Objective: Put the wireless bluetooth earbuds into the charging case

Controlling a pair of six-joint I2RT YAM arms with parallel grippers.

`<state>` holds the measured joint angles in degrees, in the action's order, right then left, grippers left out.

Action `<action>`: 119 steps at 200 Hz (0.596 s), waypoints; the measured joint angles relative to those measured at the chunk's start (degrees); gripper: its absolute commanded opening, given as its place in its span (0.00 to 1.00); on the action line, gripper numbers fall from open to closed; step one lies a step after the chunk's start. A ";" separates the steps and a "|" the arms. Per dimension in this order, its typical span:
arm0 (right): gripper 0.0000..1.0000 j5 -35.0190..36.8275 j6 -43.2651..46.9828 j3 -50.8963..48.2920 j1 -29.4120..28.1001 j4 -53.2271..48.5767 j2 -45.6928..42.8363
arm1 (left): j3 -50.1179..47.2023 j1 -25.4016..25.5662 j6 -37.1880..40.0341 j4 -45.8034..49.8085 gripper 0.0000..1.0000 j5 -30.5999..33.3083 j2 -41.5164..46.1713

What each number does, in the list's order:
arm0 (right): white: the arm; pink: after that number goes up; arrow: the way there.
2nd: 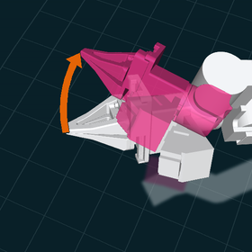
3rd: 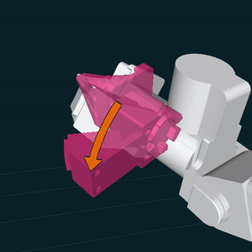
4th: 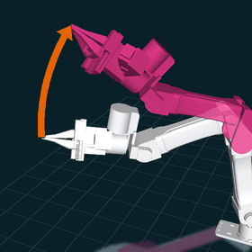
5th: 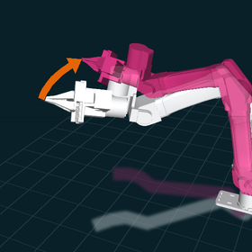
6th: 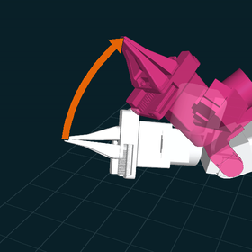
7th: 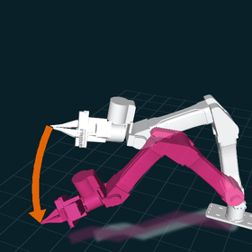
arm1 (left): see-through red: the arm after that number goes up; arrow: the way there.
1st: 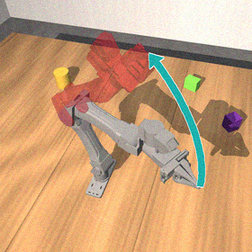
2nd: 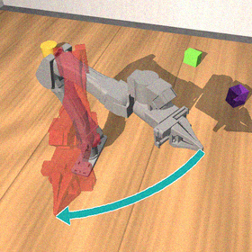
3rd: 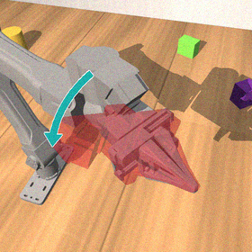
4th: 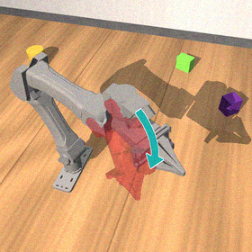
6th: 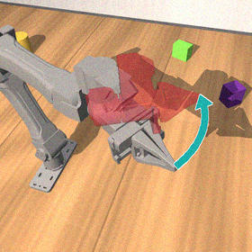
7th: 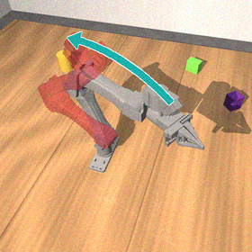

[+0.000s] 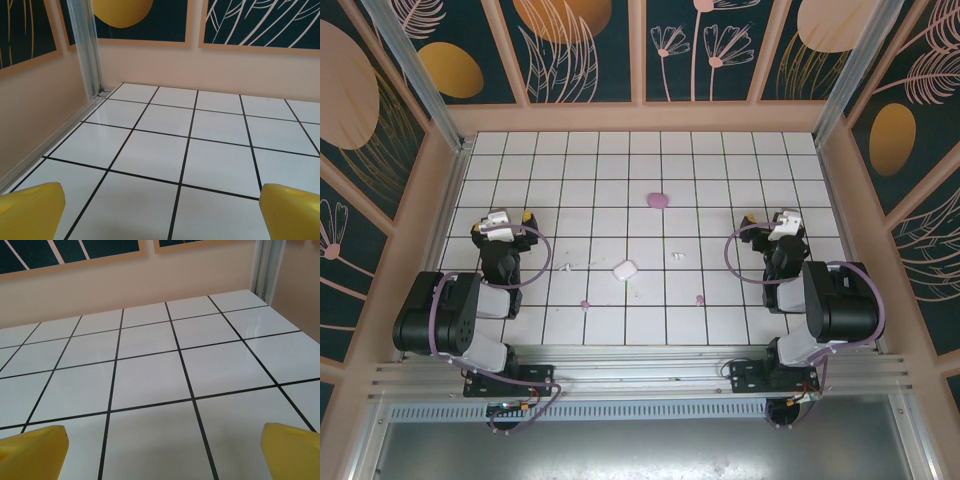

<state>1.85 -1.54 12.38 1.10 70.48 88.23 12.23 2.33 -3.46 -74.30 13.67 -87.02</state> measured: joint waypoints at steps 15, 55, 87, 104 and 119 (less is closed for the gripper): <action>0.99 0.02 0.00 0.00 0.00 0.00 0.00 | 0.00 0.00 -0.02 0.00 0.99 0.00 0.00; 0.99 0.00 0.00 0.00 0.04 0.00 0.00 | 0.00 0.00 0.00 0.00 0.98 0.00 0.00; 0.99 0.00 -0.02 0.31 0.04 -0.92 -0.11 | 0.00 0.00 -0.04 0.26 0.98 0.09 0.11; 0.99 -0.31 0.02 1.16 0.04 -4.42 -2.10 | 1.09 0.00 -0.59 5.05 0.99 0.66 2.36; 0.99 -1.05 -0.07 3.06 0.04 -10.34 -5.99 | 3.78 0.00 -1.31 11.45 0.98 1.60 6.01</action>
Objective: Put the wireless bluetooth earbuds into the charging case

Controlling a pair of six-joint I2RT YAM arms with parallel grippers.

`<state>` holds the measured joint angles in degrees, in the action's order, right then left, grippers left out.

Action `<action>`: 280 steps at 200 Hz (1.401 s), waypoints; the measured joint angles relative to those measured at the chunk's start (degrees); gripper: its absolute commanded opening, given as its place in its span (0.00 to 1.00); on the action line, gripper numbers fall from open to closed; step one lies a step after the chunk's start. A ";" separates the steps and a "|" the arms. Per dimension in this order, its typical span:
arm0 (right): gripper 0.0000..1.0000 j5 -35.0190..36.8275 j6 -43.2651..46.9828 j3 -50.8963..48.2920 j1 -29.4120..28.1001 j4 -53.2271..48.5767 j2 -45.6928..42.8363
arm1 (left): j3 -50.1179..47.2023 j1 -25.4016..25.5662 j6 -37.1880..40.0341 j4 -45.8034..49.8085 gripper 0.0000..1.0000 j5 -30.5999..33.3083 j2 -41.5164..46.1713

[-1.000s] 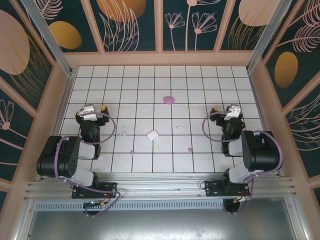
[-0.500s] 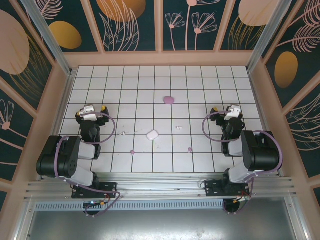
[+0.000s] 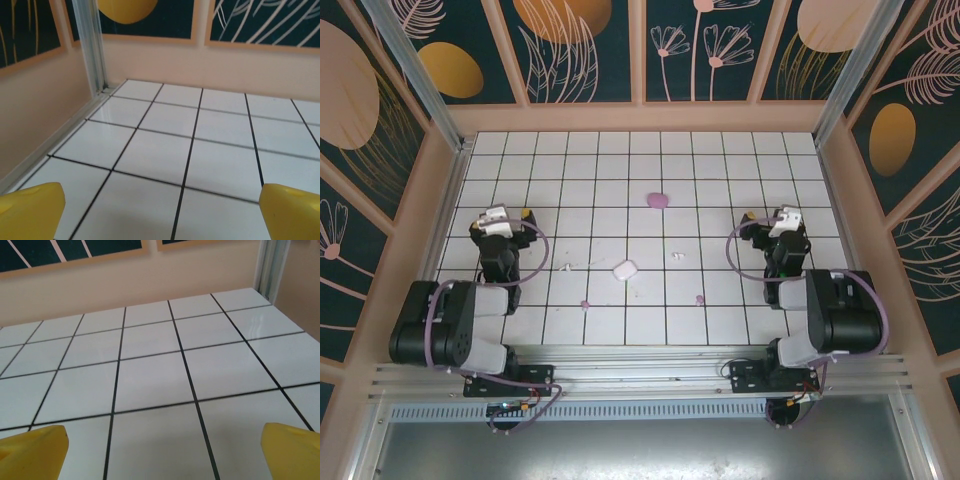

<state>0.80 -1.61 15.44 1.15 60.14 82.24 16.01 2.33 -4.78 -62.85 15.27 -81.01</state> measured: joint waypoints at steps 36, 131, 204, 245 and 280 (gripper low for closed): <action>0.99 -0.79 -2.95 11.54 -1.70 -21.94 -9.07 | 5.92 -0.04 -3.85 13.46 0.98 0.55 11.17; 0.99 -1.97 -15.34 32.94 -39.89 -59.74 6.27 | 26.10 4.57 -18.40 53.29 0.92 -19.50 5.40; 0.99 -5.25 -15.93 50.25 -51.56 -70.82 22.91 | 23.52 9.68 -20.79 60.35 0.95 -27.98 5.44; 0.99 -1.84 -13.92 56.61 -53.70 -77.55 29.18 | 22.34 9.68 -20.33 62.55 0.96 -28.85 6.86; 0.99 2.67 -13.31 59.56 -55.82 -81.48 31.65 | 22.34 9.68 -19.67 63.10 0.97 -28.81 7.96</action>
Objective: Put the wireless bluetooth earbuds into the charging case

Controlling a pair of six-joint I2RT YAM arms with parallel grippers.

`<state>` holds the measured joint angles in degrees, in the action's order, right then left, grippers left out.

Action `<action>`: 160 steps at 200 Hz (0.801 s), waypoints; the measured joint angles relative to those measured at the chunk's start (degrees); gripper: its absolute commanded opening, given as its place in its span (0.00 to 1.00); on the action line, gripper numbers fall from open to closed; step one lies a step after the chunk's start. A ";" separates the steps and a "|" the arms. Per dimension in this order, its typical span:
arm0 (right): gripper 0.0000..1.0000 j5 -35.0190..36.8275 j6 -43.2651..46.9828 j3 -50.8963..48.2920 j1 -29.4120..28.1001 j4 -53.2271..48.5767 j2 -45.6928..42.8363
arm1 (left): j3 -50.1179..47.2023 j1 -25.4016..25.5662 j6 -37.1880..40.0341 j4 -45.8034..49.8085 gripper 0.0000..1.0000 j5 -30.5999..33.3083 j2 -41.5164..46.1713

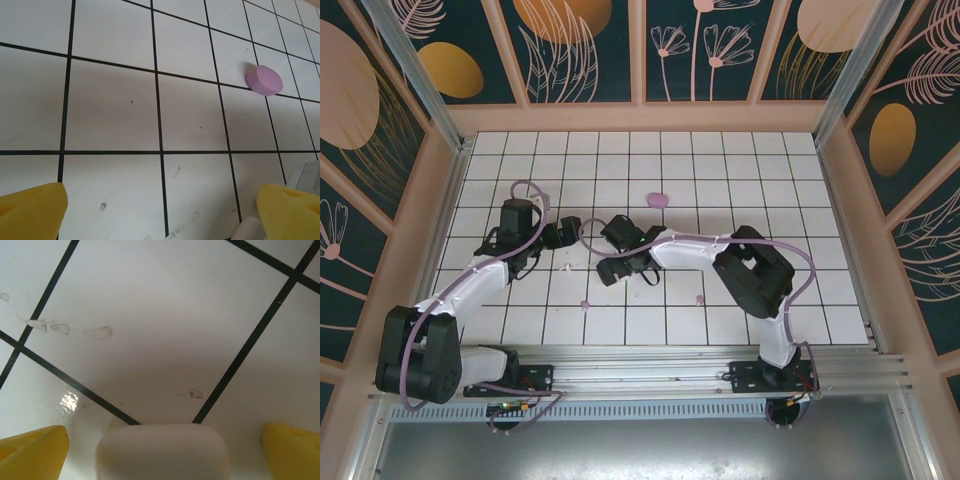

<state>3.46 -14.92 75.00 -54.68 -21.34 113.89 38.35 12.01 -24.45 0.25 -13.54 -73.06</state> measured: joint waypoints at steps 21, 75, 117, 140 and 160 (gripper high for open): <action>0.99 1.44 -0.02 0.83 -1.05 -1.57 0.66 | 0.00 0.00 0.24 0.02 0.97 0.02 0.04; 0.90 4.17 -0.15 2.05 -2.32 -3.08 1.77 | 0.00 0.00 0.61 0.87 0.98 0.04 0.04; 0.66 4.24 -1.20 2.12 -2.43 -3.21 1.79 | 0.02 0.00 1.05 1.79 0.99 -0.24 0.04; 0.57 4.61 -2.86 2.10 -2.43 -3.26 1.70 | 0.02 0.00 1.27 1.79 0.98 -1.05 0.04; 0.55 4.63 -4.81 1.97 -2.38 -3.04 1.46 | 0.02 0.00 1.29 1.75 0.99 -1.57 0.07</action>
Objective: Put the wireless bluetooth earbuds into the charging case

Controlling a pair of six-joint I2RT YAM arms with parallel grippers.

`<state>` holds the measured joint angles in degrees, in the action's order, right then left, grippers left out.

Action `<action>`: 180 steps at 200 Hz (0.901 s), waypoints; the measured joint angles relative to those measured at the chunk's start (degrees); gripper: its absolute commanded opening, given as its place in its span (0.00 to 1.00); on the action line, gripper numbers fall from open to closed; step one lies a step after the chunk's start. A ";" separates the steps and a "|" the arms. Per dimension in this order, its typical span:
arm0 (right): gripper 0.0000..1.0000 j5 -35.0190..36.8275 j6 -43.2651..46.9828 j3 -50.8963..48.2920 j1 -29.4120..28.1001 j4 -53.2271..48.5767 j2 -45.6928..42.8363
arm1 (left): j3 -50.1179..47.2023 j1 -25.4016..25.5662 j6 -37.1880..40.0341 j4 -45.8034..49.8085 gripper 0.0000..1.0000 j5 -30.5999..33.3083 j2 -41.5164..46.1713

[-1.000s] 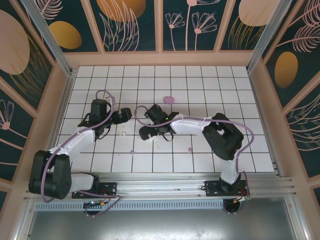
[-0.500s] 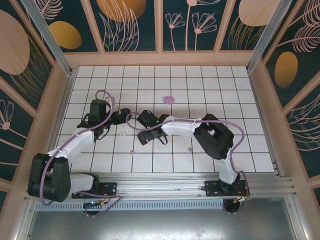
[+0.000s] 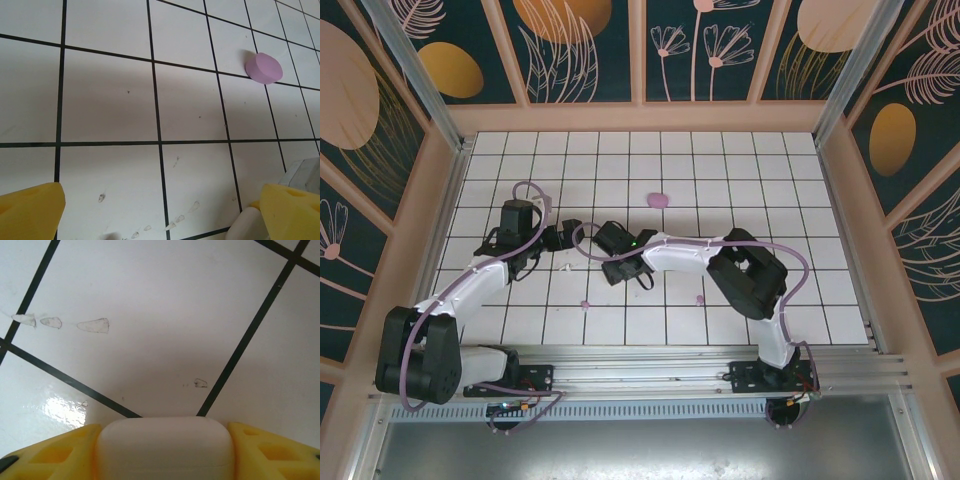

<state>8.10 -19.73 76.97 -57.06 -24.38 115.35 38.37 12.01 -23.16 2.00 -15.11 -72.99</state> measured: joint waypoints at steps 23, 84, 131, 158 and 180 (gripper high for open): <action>0.55 -0.42 -3.28 -0.63 0.42 0.13 -0.70 | 0.00 0.00 0.02 -0.22 0.99 -1.46 0.31; 0.54 -1.55 -14.10 -1.01 3.65 -1.11 -8.55 | -4.33 0.00 1.09 -8.22 0.99 -6.99 9.31; 0.55 -0.28 -19.82 0.72 5.22 1.84 -22.38 | -7.69 3.34 2.01 -18.05 0.98 -11.06 14.69; 0.55 0.11 -22.16 2.89 5.22 3.56 -25.81 | -9.11 9.35 1.81 -27.23 0.97 -12.07 14.88; 0.56 0.42 -24.15 1.46 5.22 5.92 -28.52 | -10.32 14.47 1.44 -35.58 0.92 -12.26 13.90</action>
<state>8.51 -43.88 78.43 -51.83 -18.46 86.83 28.05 26.48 -21.71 -33.58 -27.38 -59.09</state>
